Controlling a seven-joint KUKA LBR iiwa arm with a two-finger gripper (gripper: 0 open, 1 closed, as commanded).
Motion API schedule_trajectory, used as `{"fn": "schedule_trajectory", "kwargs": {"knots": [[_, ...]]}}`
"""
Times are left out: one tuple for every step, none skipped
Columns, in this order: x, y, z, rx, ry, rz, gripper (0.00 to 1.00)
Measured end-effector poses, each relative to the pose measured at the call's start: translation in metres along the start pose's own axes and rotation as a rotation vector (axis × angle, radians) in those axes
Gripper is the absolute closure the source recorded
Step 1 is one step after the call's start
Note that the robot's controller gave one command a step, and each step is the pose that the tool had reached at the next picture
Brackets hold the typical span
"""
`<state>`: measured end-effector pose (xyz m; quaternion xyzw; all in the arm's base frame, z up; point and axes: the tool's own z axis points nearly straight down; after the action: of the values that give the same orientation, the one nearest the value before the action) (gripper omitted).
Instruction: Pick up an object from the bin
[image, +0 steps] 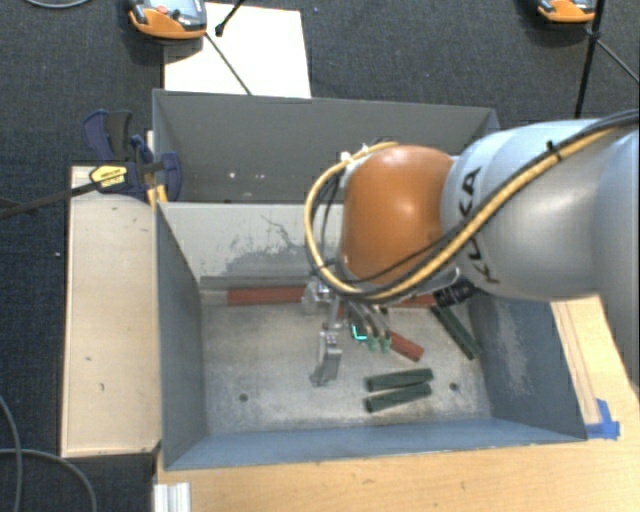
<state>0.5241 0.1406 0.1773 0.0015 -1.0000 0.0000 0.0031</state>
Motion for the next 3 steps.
{"fn": "schedule_trajectory", "kwargs": {"knots": [[-0.002,-0.001,-0.004,-0.001,-0.008,0.004,0.00],[-0.006,-0.021,-0.006,-0.003,-0.008,-0.073,0.00],[-0.007,-0.074,0.038,0.000,-0.016,-0.086,0.00]]}}
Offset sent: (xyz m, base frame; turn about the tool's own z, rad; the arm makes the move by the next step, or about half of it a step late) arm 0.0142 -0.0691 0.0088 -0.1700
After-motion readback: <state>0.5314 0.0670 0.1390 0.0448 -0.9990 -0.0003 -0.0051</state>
